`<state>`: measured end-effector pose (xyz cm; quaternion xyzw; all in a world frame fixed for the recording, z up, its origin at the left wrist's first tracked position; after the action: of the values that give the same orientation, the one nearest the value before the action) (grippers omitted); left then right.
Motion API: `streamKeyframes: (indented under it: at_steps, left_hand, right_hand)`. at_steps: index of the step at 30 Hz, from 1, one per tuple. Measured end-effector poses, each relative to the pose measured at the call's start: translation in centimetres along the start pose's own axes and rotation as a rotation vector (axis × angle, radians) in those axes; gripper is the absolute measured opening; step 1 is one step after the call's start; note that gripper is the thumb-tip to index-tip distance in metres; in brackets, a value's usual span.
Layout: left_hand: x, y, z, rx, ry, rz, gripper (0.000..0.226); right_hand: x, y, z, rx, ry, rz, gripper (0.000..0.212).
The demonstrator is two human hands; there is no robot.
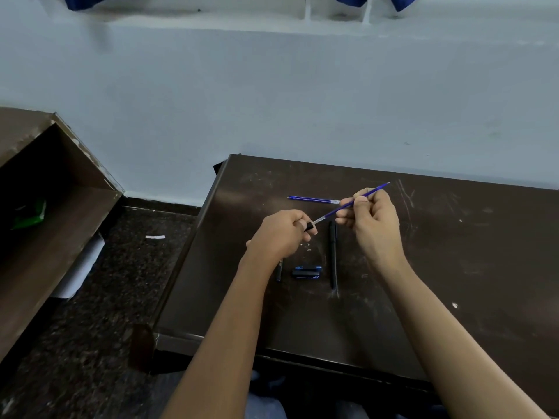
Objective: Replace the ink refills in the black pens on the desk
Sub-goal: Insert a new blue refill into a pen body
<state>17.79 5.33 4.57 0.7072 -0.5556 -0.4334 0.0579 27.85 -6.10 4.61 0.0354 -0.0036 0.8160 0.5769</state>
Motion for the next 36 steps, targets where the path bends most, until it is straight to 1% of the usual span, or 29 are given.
streamKeyframes:
  at_steps: [5,10,15,19,22,24,26,29,32,36]
  left_hand:
    - [0.0,-0.5,0.4,0.007,0.001,-0.005,0.034]
    - [-0.4,-1.1,1.2,0.067,0.026,-0.120,0.031]
    - [-0.5,-1.4,1.2,0.094,0.036,-0.158,0.028]
    - [-0.6,-1.5,1.3,0.089,0.040,-0.163,0.028]
    - [-0.7,-1.6,1.2,0.125,0.054,-0.190,0.025]
    - [-0.6,-1.6,1.1,0.142,0.052,-0.197,0.023]
    - [-0.6,-1.7,1.1,0.157,0.045,-0.206,0.021]
    - [-0.9,-1.8,1.1,0.159,0.051,-0.236,0.020]
    - [-1.3,-1.7,1.2,0.158,0.058,-0.279,0.022]
    - [-1.4,-1.4,1.2,0.149,0.086,-0.295,0.023]
  right_hand:
    - [0.1,0.0,-0.8,0.043,-0.028,-0.016,0.018]
    - [-0.2,0.0,-2.1,0.088,-0.041,-0.070,0.022]
    - [-0.5,0.0,-3.0,0.155,-0.105,-0.107,0.021]
    - [-0.1,0.2,-2.3,0.136,-0.081,-0.085,0.022]
    - [0.9,0.6,-2.0,0.129,-0.068,-0.029,0.020]
    - [1.4,0.8,-2.2,0.124,0.008,0.016,0.015]
    - [2.0,1.0,-2.6,0.117,0.133,0.070,0.014]
    - [3.3,1.1,-3.6,0.122,0.334,0.200,0.010]
    - [4.4,1.8,-5.3,0.125,0.668,0.372,0.019]
    - [6.0,3.5,-7.3,-0.038,1.100,0.574,0.034]
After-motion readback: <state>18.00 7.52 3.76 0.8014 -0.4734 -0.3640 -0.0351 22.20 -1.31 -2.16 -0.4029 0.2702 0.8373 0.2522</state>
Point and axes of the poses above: each hand's wrist, its own y-axis away from the middle knuckle, its own x-axis out of the palm, z = x × y, the point moved 10 cm from there along -y, towards the middle knuckle, and after that the axes turned 6 degrees about -y, right-handed, at the moved point
